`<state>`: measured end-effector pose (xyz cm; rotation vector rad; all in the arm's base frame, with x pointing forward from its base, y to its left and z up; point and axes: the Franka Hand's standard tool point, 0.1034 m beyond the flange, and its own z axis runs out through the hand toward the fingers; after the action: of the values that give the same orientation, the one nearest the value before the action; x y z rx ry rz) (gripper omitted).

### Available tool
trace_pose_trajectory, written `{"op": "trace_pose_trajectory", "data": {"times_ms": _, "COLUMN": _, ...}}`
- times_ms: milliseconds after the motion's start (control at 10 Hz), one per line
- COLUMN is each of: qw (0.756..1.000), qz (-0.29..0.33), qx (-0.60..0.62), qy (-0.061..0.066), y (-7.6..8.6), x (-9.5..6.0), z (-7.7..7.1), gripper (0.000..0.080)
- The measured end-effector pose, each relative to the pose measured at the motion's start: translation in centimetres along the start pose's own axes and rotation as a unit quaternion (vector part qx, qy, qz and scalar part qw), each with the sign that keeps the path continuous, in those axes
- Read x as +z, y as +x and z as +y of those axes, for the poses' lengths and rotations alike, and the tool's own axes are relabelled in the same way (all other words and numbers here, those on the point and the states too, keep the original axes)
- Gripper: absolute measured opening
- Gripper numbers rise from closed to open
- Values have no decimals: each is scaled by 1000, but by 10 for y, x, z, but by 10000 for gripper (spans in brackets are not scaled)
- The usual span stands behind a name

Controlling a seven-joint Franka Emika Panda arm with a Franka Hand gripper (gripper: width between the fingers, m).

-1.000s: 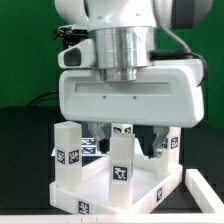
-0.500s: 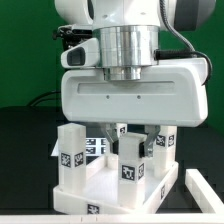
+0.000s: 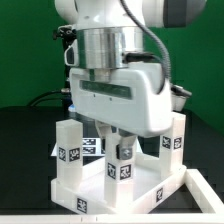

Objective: Assemble desk

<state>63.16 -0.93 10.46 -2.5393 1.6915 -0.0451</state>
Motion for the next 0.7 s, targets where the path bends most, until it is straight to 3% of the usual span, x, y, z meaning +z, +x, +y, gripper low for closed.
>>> {"op": "trace_pose_trajectory", "data": {"times_ms": 100, "qw": 999, "qz": 7, "qx": 37, "qy": 3, "y": 10, "x": 0, "z": 3, "gripper": 295}}
{"op": "trace_pose_trajectory", "data": {"times_ms": 600, "qw": 999, "qz": 21, "qx": 42, "qy": 4, "y": 13, "x": -2, "z": 5, "gripper": 296}}
{"op": "trace_pose_trajectory", "data": {"times_ms": 700, "qw": 999, "qz": 16, "qx": 39, "qy": 13, "y": 13, "x": -11, "z": 1, "gripper": 463}}
